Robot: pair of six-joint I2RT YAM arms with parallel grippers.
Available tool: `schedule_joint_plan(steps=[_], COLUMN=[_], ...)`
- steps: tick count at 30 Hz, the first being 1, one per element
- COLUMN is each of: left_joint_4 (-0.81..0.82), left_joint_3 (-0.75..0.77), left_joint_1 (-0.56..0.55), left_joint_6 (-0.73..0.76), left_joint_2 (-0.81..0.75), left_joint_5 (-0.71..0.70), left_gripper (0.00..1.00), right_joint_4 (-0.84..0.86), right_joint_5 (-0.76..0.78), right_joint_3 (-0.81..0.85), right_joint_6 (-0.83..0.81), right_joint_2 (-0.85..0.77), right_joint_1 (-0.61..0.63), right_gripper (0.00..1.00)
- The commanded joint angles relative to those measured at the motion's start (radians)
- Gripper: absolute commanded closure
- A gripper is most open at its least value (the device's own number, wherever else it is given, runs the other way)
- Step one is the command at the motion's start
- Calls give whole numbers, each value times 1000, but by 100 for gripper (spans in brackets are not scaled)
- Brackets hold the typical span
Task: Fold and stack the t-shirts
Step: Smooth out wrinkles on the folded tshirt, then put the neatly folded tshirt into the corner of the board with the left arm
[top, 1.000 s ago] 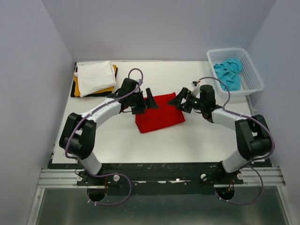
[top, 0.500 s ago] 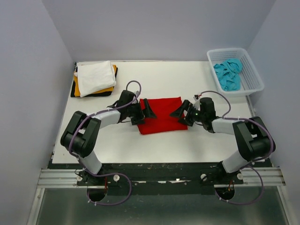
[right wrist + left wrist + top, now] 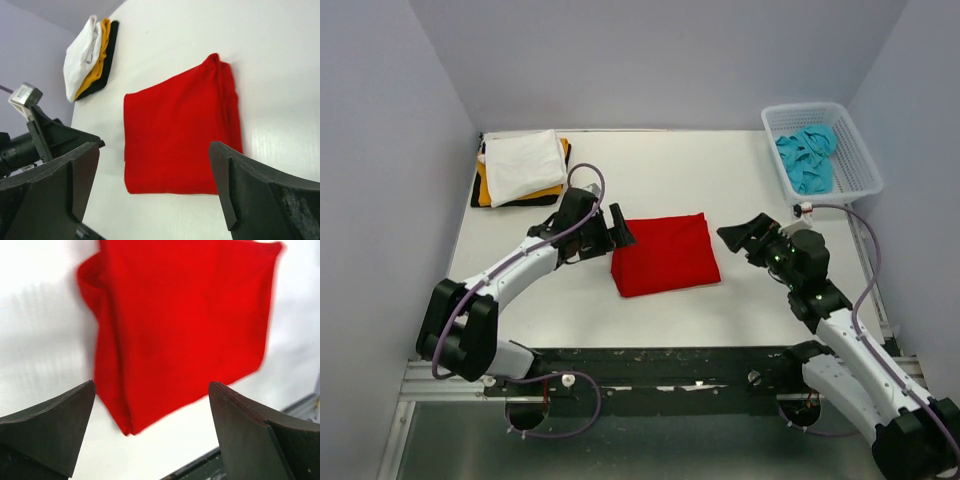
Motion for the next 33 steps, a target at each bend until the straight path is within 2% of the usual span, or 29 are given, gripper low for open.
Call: schedule_joint_plan(steps=[1, 5, 8, 13, 14, 16, 20, 25, 28, 33], left_joint_4=[-93, -72, -56, -57, -62, -68, -171, -279, -324, -382], left_joint_3=[24, 68, 82, 141, 156, 189, 313, 423, 496, 670], left_joint_1=[33, 31, 21, -27, -41, -69, -130, -143, -138, -110], left_joint_6=[9, 8, -6, -26, -32, -37, -37, 20, 95, 364], left_joint_2=[133, 242, 295, 404, 431, 475, 541, 547, 514, 520], left_joint_5=[-84, -29, -22, -26, -25, -27, -149, -273, -404, -603], left_gripper=[1, 1, 5, 23, 29, 48, 100, 100, 100, 100], right_joint_4=[-131, -184, -216, -205, -210, -219, -228, -254, -261, -263], right_joint_5=[195, 205, 207, 221, 224, 233, 263, 299, 309, 321], right_joint_3=[-63, -28, -9, -12, -9, -6, -11, -18, -21, -22], right_joint_6=[-11, -47, -70, -86, -86, -91, -101, -110, -111, -119], right_joint_2=[-94, -88, -57, -14, -12, -14, -48, -86, -96, -88], right_joint_1=[0, -1, 1, 0, 1, 1, 0, 0, 0, 0], right_gripper=[0, 0, 0, 0, 0, 0, 0, 0, 0, 0])
